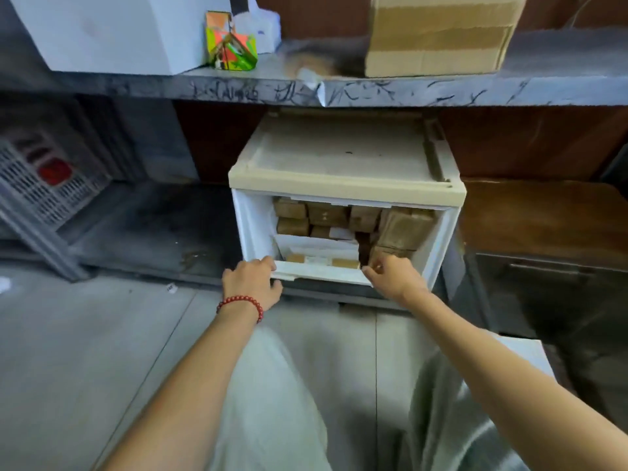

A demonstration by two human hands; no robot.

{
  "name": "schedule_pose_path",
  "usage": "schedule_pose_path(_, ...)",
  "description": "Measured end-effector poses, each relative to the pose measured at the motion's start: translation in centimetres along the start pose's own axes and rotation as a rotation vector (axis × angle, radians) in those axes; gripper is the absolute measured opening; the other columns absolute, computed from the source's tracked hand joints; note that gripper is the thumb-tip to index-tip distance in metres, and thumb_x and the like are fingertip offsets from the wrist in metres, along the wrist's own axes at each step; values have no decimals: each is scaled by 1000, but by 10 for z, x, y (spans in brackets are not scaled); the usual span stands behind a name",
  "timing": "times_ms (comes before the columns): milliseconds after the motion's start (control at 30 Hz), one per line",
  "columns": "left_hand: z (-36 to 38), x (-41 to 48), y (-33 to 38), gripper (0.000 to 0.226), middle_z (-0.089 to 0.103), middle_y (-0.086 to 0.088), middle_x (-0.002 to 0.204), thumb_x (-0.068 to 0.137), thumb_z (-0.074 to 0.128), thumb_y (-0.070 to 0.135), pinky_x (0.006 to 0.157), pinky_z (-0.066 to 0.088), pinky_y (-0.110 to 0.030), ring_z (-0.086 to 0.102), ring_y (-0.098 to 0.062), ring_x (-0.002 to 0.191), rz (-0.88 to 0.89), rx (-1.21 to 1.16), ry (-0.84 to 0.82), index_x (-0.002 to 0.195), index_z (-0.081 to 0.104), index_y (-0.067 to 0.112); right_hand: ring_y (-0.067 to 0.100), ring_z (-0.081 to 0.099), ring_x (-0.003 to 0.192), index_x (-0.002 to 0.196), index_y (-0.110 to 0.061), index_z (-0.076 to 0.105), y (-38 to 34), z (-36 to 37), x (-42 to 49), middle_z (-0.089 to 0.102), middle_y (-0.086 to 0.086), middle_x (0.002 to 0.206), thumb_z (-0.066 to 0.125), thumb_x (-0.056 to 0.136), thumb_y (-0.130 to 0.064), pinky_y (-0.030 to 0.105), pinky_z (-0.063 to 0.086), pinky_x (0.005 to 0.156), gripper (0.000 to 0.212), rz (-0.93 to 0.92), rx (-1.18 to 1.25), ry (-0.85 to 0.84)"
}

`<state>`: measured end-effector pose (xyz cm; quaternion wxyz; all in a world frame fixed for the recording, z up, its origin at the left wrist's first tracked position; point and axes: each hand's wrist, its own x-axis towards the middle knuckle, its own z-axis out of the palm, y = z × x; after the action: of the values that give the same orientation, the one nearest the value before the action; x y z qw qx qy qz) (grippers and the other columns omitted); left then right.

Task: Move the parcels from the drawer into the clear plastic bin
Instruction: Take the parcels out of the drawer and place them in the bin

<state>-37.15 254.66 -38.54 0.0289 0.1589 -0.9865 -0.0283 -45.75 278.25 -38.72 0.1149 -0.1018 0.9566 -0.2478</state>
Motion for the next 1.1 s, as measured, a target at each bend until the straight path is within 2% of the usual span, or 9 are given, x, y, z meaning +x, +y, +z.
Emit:
schedule_pose_path(167, 20, 30, -5, 32, 62, 2, 112, 91, 49, 38, 76, 36, -33, 54, -22, 104, 55, 28, 37, 120, 51, 25, 22, 57, 87, 114, -19, 60, 15, 30, 21, 65, 7, 111, 50, 97, -40, 29, 42, 70, 29, 16, -150, -47)
schedule_pose_path(267, 36, 53, 3, 35, 60, 2, 115, 91, 47, 37, 79, 35, -34, 54, -21, 106, 142, 126, 11, 124, 49, 25, 24, 62, 98, 119, -21, 55, 7, 40, 45, 66, 4, 114, 47, 98, -40, 31, 49, 71, 30, -67, -210, -9)
schedule_pose_path(433, 62, 98, 13, 41, 59, -2, 120, 93, 45, 38, 85, 38, -37, 53, -23, 108, 177, 215, -30, 131, 41, 22, 25, 64, 97, 124, -20, 49, 7, 53, 87, 66, 3, 115, 46, 99, -37, 35, 53, 74, 31, -90, -260, -4)
schedule_pose_path(500, 69, 110, 16, 51, 55, -5, 127, 93, 47, 39, 86, 41, -38, 52, -25, 112, 138, 197, -21, 138, 32, 21, 26, 65, 94, 131, -20, 41, 6, 55, 101, 67, 4, 112, 46, 99, -36, 36, 54, 72, 36, -101, -240, 33)
schedule_pose_path(633, 93, 133, 25, 67, 33, -12, 145, 93, 50, 42, 90, 43, -40, 38, -28, 128, 61, 182, -80, 148, 20, 18, 31, 65, 92, 139, -21, 31, 10, 64, 129, 66, 8, 105, 49, 98, -35, 34, 47, 63, 47, -52, -213, 91)
schedule_pose_path(767, 102, 147, 16, 53, 33, -12, 141, 91, 55, 37, 90, 42, -39, 35, -29, 126, 42, 197, -112, 139, 39, 21, 27, 58, 77, 141, -26, 27, 12, 77, 140, 55, 5, 88, 52, 97, -28, 33, 40, 59, 51, 31, -249, 63)
schedule_pose_path(867, 104, 152, 13, 58, 31, -14, 141, 90, 57, 35, 94, 42, -39, 27, -32, 133, 19, 177, -74, 140, 35, 16, 31, 63, 83, 143, -30, 24, 9, 84, 147, 60, 8, 92, 53, 97, -24, 35, 41, 61, 54, 63, -225, 73)
schedule_pose_path(1000, 110, 152, 24, 70, 20, -11, 151, 89, 60, 33, 96, 43, -42, 15, -31, 141, -1, 81, -111, 145, 22, 16, 33, 60, 82, 137, -26, 35, 14, 86, 152, 53, 9, 86, 42, 101, -19, 37, 42, 64, 37, 76, -189, 71)
schedule_pose_path(1100, 108, 152, 25, 66, 23, -10, 150, 89, 60, 29, 95, 42, -41, 16, -29, 141, -4, 23, -48, 144, 25, 15, 29, 49, 74, 125, -21, 44, 19, 84, 150, 50, 9, 83, 37, 103, -20, 37, 38, 64, 24, 60, -127, 91)
